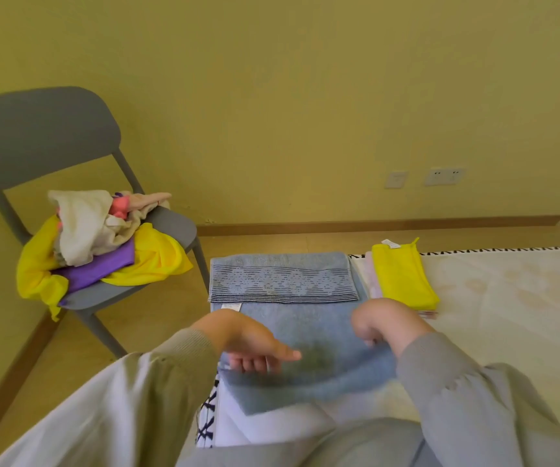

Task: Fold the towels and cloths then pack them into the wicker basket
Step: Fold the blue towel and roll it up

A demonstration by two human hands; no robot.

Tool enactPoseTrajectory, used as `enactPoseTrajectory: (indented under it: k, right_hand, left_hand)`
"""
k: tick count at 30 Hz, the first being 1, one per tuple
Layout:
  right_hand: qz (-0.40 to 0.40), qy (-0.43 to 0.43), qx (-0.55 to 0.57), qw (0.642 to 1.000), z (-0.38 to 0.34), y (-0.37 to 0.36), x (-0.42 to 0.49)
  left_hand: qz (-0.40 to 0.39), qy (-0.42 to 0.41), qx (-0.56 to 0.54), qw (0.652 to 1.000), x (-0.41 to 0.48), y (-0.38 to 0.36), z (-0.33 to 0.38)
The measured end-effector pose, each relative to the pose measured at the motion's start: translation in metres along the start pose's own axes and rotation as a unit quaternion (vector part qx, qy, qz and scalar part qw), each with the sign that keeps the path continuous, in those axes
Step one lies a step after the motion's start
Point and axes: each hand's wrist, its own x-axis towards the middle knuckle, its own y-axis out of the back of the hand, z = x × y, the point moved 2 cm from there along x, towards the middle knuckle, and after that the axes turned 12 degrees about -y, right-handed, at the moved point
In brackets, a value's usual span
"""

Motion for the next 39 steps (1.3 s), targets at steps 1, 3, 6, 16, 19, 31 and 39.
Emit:
enactPoseTrajectory:
  k: [1, 3, 6, 16, 19, 31, 39]
  right_hand:
    - [-0.056, 0.005, -0.015, 0.998, 0.001, -0.002, -0.007]
    - [-0.05, 0.017, 0.005, 0.999, -0.003, -0.004, -0.01]
    - [0.096, 0.041, 0.072, 0.992, -0.024, -0.008, -0.003]
    - [0.242, 0.075, 0.182, 0.95, -0.069, -0.02, 0.038]
    - [0.291, 0.13, 0.166, 0.933, -0.084, -0.023, 0.061]
    - [0.451, 0.108, 0.2, 0.863, -0.088, -0.022, 0.099]
    - [0.368, 0.098, 0.307, 0.872, -0.057, 0.006, 0.07]
  left_hand:
    - [-0.041, 0.018, -0.005, 0.999, 0.0, -0.001, 0.0]
    - [0.015, 0.003, -0.02, 1.0, 0.007, 0.003, 0.0]
    - [0.207, -0.058, 0.047, 0.975, 0.022, 0.01, -0.006]
    - [0.451, 0.019, 0.285, 0.846, 0.057, 0.029, -0.049]
    - [0.477, 0.025, 0.336, 0.812, 0.063, 0.041, -0.069]
    - [0.573, -0.016, 0.361, 0.735, 0.073, 0.067, -0.091]
    - [0.551, -0.207, 0.255, 0.767, 0.048, 0.058, -0.076]
